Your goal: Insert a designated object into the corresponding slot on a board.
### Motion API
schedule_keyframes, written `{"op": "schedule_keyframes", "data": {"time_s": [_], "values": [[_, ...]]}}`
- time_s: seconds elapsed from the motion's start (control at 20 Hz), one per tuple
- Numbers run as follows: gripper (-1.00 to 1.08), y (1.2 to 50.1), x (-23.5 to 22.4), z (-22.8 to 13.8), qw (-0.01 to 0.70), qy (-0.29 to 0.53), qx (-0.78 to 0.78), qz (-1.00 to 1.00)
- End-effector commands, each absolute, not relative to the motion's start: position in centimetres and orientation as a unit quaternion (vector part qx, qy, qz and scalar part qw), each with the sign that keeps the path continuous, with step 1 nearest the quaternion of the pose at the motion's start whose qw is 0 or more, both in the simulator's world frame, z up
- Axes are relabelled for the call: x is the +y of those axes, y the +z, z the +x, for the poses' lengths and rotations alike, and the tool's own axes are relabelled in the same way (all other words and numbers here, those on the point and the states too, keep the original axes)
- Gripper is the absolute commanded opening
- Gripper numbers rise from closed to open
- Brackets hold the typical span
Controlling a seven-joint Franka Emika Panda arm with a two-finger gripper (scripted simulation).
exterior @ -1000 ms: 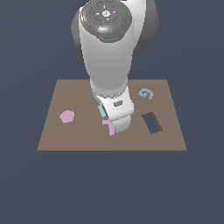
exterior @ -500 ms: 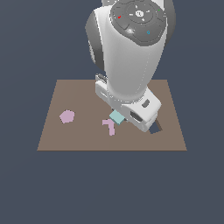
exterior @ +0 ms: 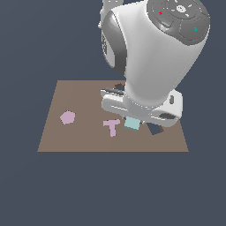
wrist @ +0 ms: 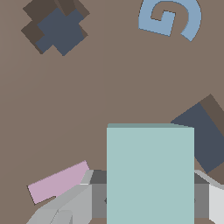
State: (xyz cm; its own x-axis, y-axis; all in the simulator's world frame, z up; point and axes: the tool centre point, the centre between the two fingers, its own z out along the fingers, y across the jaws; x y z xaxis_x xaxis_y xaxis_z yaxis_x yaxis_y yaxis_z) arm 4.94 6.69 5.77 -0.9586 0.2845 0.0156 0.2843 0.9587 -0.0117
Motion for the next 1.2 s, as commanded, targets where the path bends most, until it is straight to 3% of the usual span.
{"op": "schedule_keyframes", "data": {"time_s": [0.0,1.15], "values": [[-1.00,6.1,7.5,5.4,0.006,0.004,-0.996,-0.092],[-1.00,7.6,10.8,7.4,-0.006,0.005,-0.991,0.131]]}}
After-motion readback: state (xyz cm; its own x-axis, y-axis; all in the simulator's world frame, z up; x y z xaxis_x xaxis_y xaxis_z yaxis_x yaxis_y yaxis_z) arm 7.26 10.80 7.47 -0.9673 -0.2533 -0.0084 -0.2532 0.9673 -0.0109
